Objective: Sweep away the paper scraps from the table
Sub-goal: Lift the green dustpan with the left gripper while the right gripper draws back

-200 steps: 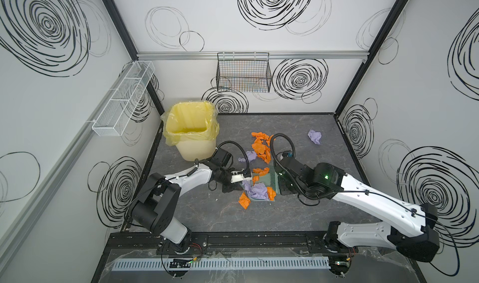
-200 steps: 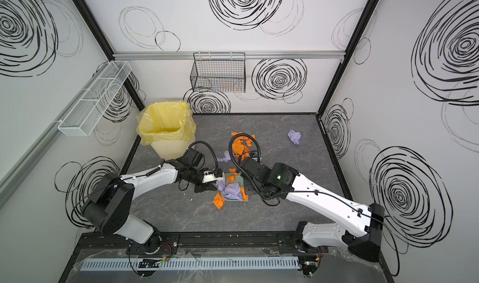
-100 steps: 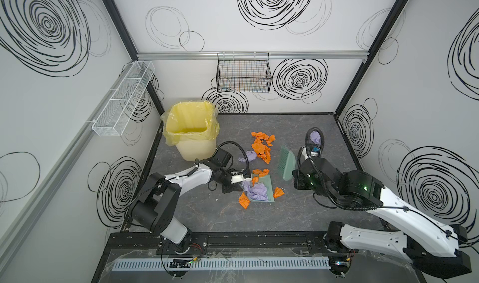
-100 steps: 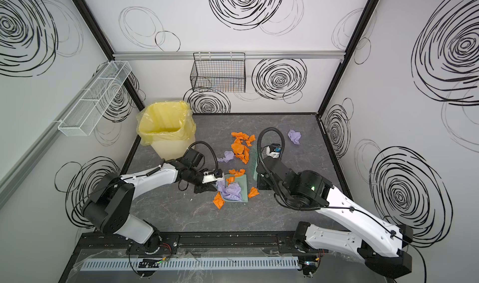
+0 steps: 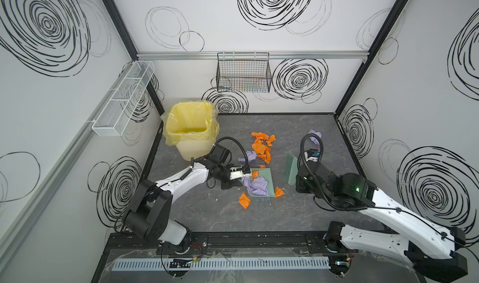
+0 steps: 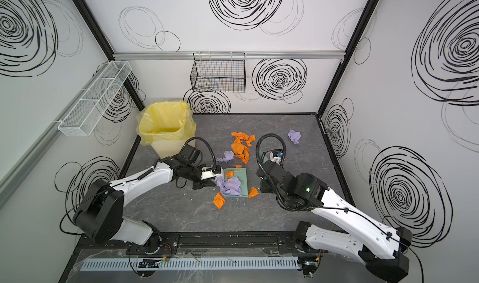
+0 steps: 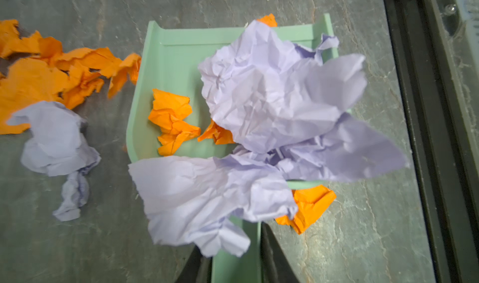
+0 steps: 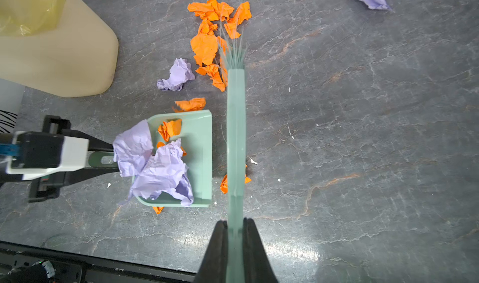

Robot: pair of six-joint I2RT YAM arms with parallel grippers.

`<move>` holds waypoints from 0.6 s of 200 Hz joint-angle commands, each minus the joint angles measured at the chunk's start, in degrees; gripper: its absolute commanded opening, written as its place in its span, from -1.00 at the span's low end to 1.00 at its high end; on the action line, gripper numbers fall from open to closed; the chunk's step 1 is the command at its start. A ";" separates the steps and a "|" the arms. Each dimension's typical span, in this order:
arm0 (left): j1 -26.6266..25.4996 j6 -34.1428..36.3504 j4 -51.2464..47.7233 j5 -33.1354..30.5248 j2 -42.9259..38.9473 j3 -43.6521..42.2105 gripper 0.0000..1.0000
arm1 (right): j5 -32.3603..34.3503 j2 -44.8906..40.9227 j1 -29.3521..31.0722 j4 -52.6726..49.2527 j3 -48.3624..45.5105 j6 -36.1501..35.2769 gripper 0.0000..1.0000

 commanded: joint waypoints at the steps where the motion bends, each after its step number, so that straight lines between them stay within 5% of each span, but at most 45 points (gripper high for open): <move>1: 0.62 0.34 -2.99 0.56 -2.65 3.13 -1.00 | 1.19 -1.48 -0.62 0.28 -1.01 0.77 -1.00; 120: 3.63 3.57 -13.96 0.78 -6.25 13.07 -1.00 | -0.35 -3.32 -1.86 1.57 -4.20 0.33 -1.00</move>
